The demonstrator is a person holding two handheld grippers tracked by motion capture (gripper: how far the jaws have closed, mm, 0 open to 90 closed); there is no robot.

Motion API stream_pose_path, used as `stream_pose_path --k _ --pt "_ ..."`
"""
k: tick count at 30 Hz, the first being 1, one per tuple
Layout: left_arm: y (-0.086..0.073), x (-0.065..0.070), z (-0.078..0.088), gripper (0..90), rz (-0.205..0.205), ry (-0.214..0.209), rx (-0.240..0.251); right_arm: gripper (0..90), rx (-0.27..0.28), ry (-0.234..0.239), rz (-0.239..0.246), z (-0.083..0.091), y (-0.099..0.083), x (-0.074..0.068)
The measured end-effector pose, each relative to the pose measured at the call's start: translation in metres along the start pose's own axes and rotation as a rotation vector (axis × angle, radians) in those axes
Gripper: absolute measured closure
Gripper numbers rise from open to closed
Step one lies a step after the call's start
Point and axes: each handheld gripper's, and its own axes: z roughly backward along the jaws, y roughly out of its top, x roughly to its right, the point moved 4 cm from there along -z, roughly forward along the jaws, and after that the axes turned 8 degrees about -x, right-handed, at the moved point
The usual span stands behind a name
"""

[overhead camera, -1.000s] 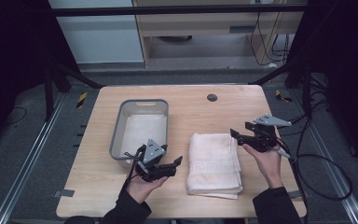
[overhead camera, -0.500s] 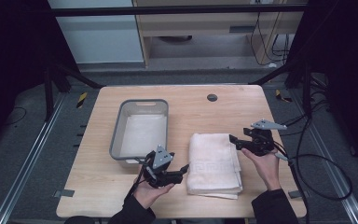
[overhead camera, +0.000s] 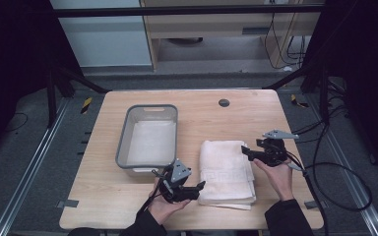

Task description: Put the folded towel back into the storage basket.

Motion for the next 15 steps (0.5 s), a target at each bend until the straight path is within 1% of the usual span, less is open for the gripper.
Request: stream_pose_path --k 1,2,5,7,9,13,15 --pt "0.000 0.001 -0.001 32.6 0.000 0.000 -0.002 29.4 -0.006 -0.005 0.007 -0.002 -0.001 0.001" --pt "-0.001 0.002 -0.005 32.5 0.000 0.000 -0.008 29.1 -0.019 -0.005 -0.001 -0.006 -0.004 0.002" --pt "-0.002 0.002 -0.008 32.2 0.004 -0.002 -0.012 28.5 -0.029 -0.004 -0.007 -0.010 -0.006 0.002" --pt "-0.003 0.003 -0.012 32.0 0.002 -0.002 -0.017 27.9 -0.041 -0.009 0.000 -0.014 -0.009 0.002" --pt "-0.005 0.003 -0.018 31.8 0.015 -0.007 -0.030 27.7 -0.060 -0.010 0.004 -0.020 -0.012 0.001" --pt "-0.009 0.002 -0.027 30.5 0.028 -0.012 -0.050 27.7 -0.079 -0.009 0.009 -0.026 -0.015 -0.002" --pt "-0.010 0.002 -0.029 30.0 0.033 -0.013 -0.050 27.7 -0.084 -0.010 0.012 -0.028 -0.016 -0.002"
